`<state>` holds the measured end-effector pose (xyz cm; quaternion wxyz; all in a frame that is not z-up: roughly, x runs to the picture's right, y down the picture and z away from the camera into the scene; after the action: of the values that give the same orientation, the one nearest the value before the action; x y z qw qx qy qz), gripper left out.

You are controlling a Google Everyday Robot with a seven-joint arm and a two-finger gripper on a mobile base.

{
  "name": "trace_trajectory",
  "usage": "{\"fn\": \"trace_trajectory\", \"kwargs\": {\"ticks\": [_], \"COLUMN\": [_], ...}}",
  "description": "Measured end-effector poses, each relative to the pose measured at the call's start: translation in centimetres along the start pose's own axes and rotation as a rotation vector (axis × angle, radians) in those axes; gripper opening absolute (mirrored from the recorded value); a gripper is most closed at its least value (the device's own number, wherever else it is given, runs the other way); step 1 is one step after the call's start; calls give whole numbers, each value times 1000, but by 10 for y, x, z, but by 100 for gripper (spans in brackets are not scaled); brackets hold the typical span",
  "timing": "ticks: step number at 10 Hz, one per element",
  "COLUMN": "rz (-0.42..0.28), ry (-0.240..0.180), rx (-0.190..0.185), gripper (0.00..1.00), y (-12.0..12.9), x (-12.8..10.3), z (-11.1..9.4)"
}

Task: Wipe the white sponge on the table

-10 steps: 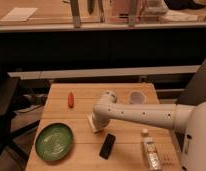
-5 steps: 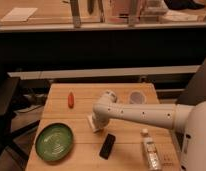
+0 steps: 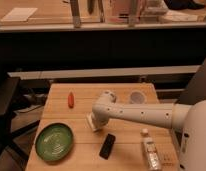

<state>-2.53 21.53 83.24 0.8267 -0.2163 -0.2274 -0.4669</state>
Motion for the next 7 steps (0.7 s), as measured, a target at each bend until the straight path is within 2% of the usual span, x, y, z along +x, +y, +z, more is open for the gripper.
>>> {"fn": "trace_trajectory", "kwargs": {"ticks": [7], "rz": [-45], "ry": [7], "rx": [5], "gripper": [0], "y": [-5], "x": [-5], "z": [3]}}
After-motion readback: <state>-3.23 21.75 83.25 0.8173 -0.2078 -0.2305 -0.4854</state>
